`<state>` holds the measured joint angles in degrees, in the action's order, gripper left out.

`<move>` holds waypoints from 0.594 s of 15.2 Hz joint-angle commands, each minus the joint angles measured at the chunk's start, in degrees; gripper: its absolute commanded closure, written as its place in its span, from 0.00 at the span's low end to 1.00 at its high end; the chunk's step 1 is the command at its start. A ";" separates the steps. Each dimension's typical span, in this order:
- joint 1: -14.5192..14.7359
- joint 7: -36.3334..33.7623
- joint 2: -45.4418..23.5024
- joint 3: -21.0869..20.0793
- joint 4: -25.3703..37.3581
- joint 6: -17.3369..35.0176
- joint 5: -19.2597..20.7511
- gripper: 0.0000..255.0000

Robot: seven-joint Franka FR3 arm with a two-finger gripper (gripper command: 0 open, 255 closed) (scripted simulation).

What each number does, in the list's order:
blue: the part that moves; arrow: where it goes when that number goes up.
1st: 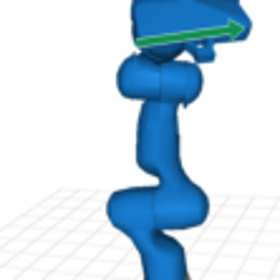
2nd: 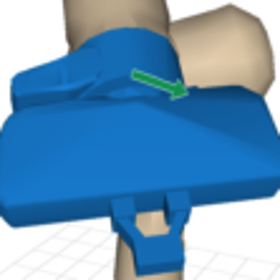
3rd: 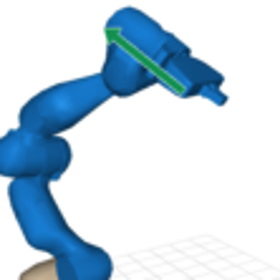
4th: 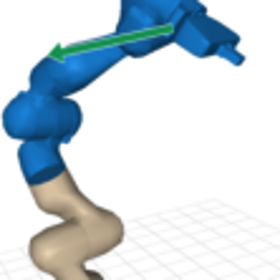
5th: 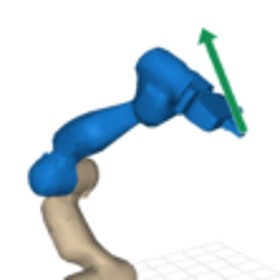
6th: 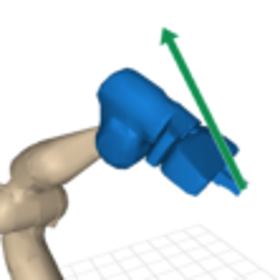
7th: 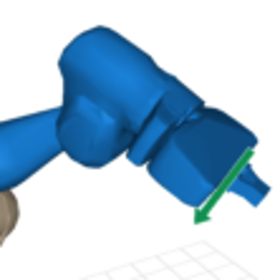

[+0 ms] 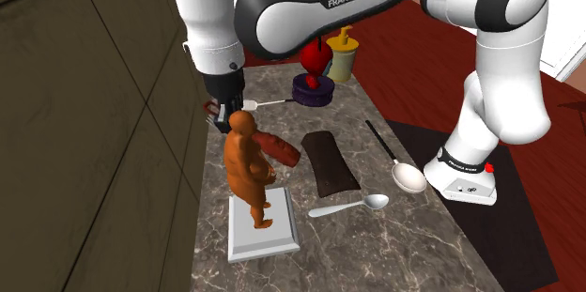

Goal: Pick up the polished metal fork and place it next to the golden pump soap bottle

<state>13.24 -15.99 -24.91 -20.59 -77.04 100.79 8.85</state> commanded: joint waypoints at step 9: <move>1.10 0.26 -1.12 -0.10 9.57 -8.43 0.26 1.00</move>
<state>14.11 -15.74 -25.63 -20.71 -68.99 93.48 8.98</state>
